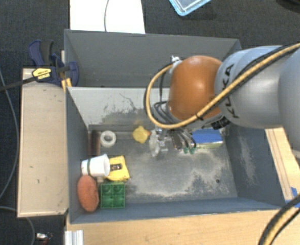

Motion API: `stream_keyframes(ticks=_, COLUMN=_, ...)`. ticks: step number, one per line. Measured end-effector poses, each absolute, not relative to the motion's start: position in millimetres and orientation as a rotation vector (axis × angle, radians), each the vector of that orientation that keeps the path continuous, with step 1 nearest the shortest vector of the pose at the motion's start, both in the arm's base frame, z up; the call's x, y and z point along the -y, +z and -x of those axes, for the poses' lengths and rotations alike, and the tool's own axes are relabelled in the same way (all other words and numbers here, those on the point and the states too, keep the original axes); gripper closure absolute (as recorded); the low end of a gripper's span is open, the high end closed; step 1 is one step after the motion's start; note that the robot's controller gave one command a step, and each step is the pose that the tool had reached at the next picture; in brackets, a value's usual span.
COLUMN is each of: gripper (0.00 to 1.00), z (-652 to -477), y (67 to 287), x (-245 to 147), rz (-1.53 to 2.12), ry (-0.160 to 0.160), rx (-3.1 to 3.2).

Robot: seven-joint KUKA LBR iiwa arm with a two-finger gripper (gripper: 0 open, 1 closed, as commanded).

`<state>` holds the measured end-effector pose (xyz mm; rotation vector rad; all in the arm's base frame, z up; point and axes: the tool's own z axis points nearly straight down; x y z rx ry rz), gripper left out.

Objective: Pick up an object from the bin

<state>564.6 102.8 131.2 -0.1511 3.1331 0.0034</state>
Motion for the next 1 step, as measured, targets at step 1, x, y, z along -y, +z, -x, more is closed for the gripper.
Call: stream_keyframes(ticks=1, gripper=1.0, z=-564.6, y=131.2, x=-102.8, rz=0.149, ry=0.003, rx=-3.133)
